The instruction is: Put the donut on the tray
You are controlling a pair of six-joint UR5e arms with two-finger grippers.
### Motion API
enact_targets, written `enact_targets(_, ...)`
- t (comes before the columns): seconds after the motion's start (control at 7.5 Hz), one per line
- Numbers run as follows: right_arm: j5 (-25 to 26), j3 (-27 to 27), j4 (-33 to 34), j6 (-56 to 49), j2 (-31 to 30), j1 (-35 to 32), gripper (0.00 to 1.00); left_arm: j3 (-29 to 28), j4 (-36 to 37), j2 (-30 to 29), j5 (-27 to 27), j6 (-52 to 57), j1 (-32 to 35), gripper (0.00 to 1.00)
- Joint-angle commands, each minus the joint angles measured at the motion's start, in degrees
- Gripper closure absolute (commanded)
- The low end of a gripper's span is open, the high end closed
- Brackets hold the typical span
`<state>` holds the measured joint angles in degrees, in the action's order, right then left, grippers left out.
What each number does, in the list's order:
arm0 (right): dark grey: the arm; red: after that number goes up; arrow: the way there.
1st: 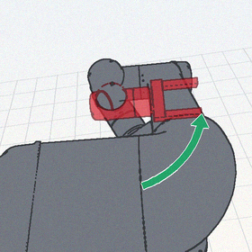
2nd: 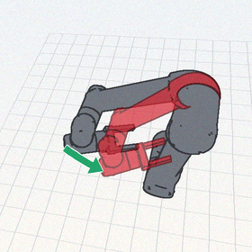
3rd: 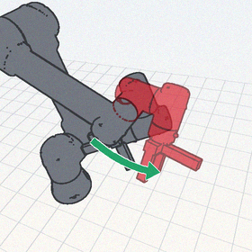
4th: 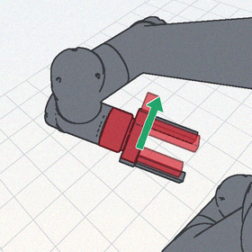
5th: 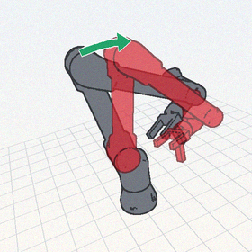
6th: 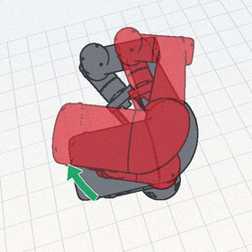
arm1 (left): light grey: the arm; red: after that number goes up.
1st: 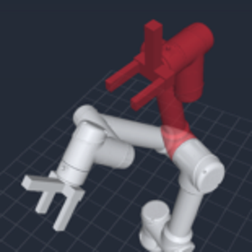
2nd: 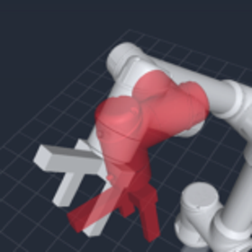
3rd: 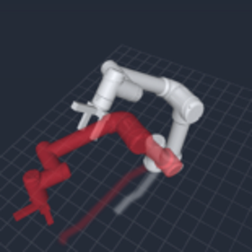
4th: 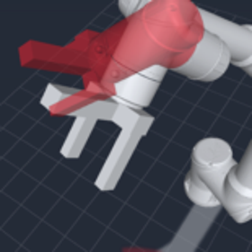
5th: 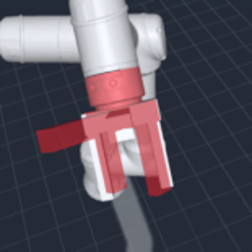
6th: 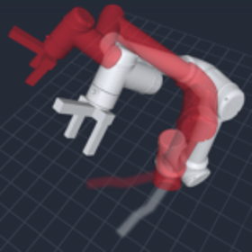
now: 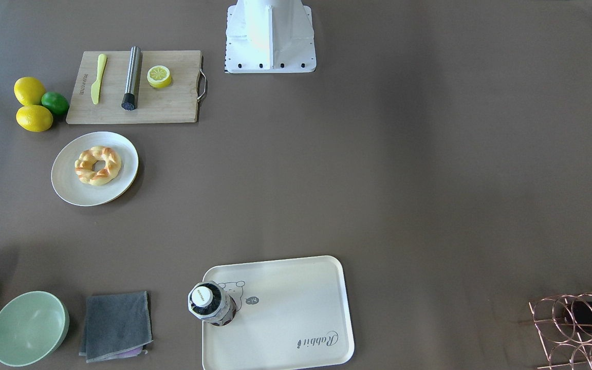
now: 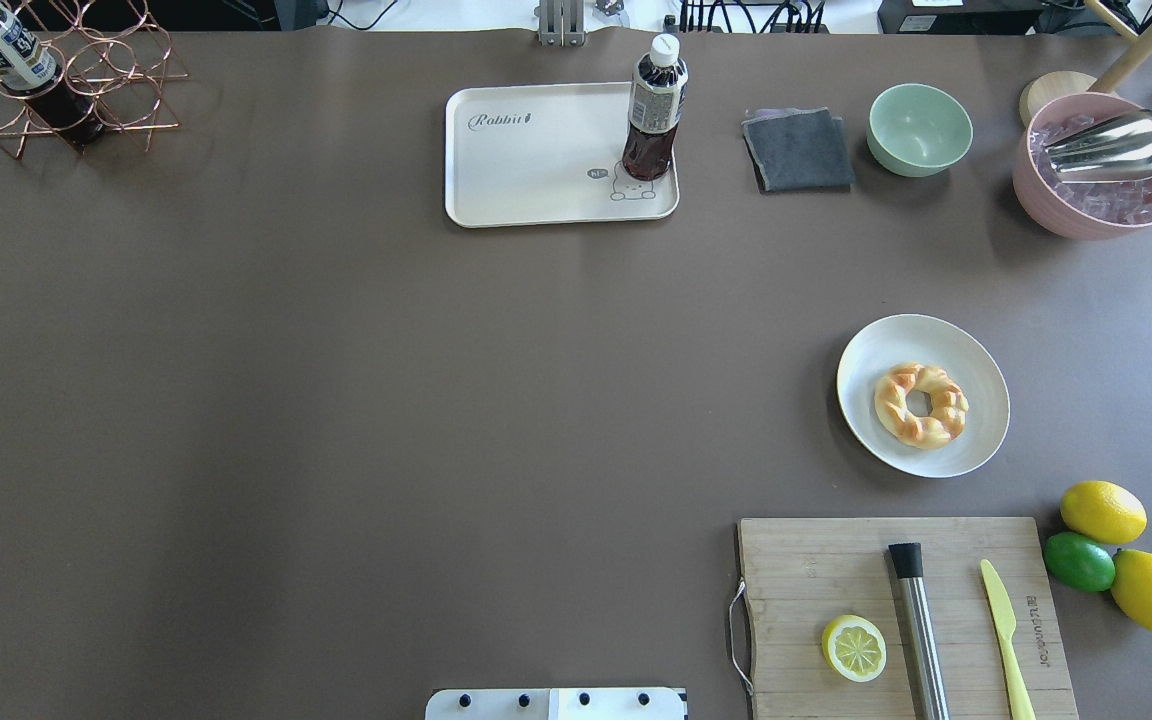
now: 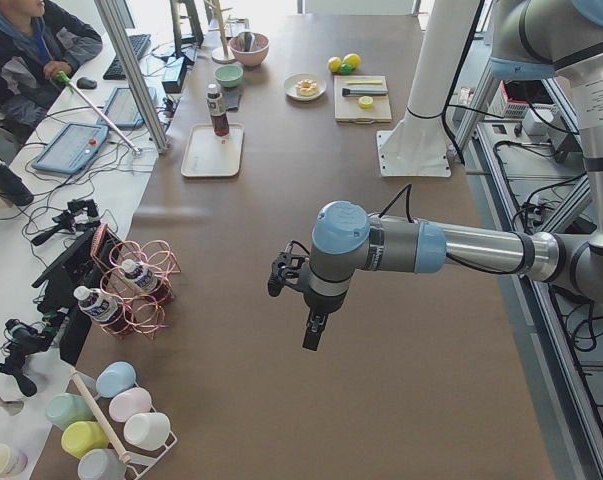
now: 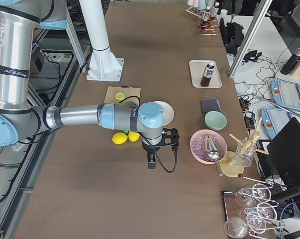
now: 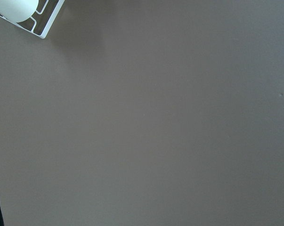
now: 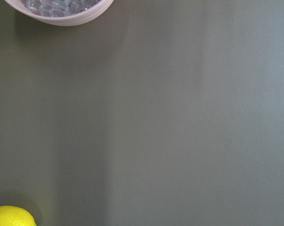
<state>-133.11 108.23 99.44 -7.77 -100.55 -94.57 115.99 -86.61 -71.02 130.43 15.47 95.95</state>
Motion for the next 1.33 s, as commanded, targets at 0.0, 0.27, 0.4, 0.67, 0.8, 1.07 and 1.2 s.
enact_targets(0.0,-0.40,0.05,-2.47,-0.05,-1.13,0.00,0.00,-0.15,-0.05,0.18,0.00,0.00,0.02,0.03)
enact_targets(0.27,-0.84,0.05,-6.27,0.48,-2.37,0.26,0.00,-0.15,-0.05,0.27,0.09,0.00,0.02,0.03)
enact_targets(0.4,-3.36,-0.12,-6.28,0.57,-2.46,0.70,0.00,-0.15,-0.05,0.27,0.09,0.00,0.02,0.03)
enact_targets(0.67,-5.05,-0.13,-6.36,2.13,-2.46,4.46,0.00,-0.07,-0.40,1.14,0.09,0.00,0.02,0.03)
enact_targets(0.8,-5.41,0.13,-6.80,8.33,-1.93,8.05,0.00,-0.15,-0.40,1.15,0.17,0.00,0.02,0.03)
enact_targets(1.07,-4.36,-1.43,-22.27,29.36,-1.93,18.14,0.06,-0.15,-0.49,1.15,0.17,0.00,0.02,0.03)
enact_targets(1.2,-3.57,-4.06,-31.23,37.14,-1.84,23.33,0.07,-0.15,-0.49,1.15,0.18,0.00,0.02,0.03)
